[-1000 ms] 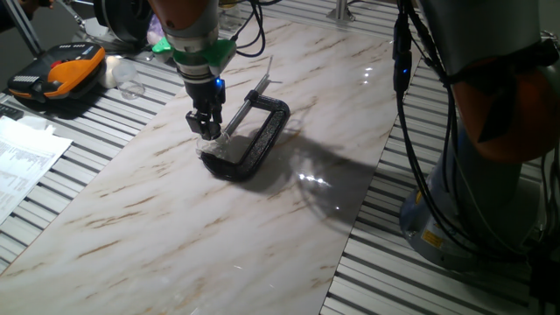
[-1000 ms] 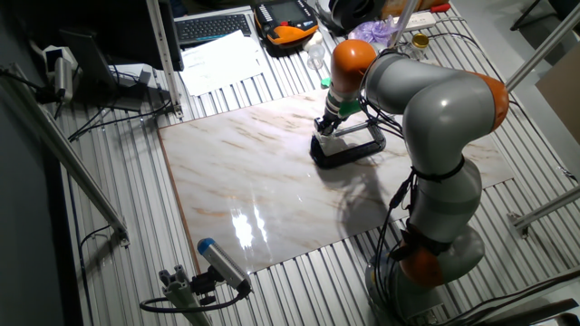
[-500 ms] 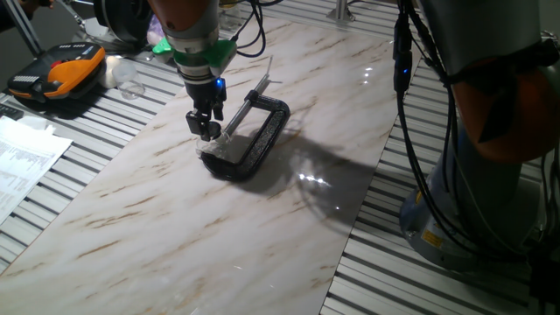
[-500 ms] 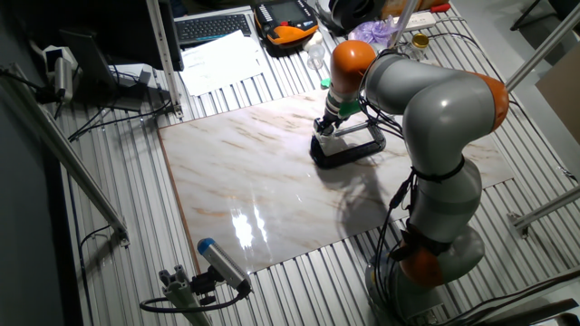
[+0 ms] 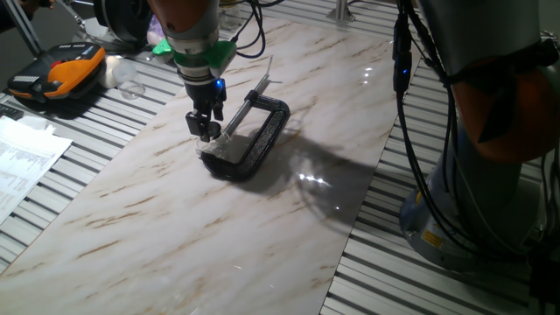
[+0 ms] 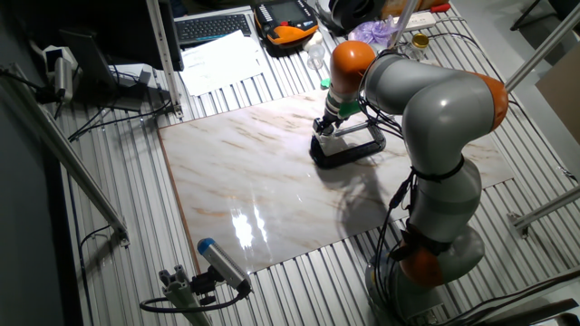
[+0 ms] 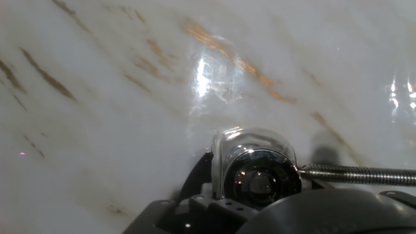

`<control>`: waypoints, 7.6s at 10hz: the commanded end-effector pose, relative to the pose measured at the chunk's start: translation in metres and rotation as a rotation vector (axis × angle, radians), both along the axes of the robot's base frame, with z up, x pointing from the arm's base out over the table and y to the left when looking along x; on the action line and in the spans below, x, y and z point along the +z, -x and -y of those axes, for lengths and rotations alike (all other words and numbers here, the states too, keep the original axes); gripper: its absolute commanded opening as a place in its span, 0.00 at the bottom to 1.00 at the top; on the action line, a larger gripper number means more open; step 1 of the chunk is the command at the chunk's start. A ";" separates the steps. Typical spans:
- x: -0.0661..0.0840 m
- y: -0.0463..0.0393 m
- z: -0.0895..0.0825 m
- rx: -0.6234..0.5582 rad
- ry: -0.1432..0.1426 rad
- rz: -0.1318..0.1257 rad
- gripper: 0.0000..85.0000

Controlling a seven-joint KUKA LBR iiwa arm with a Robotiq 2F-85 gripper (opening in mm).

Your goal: Screw the lid onto the jar

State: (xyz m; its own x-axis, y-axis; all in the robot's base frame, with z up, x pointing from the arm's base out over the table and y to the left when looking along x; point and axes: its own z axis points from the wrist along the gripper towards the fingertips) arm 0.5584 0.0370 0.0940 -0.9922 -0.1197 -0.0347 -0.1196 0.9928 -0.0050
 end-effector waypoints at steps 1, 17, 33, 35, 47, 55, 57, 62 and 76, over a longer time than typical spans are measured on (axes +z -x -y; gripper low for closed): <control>0.000 -0.0001 0.000 0.000 0.000 0.000 0.80; -0.003 -0.0007 -0.001 0.011 0.006 -0.003 0.60; -0.003 -0.0007 0.000 -0.028 0.018 0.007 0.40; -0.003 -0.0006 0.000 -0.075 0.011 0.007 0.40; -0.004 -0.0005 -0.001 -0.167 0.005 0.005 0.40; -0.004 -0.0004 -0.002 -0.298 0.011 -0.011 0.40; -0.004 -0.0004 -0.001 -0.326 0.016 -0.011 0.40; -0.005 -0.0006 -0.001 -0.321 0.023 -0.016 0.40; -0.008 -0.0004 0.003 -0.313 0.034 -0.028 0.40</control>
State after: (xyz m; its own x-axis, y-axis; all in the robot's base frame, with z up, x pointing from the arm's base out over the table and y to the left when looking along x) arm 0.5600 0.0347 0.0874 -0.9813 0.1920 -0.0113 0.1923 0.9806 -0.0385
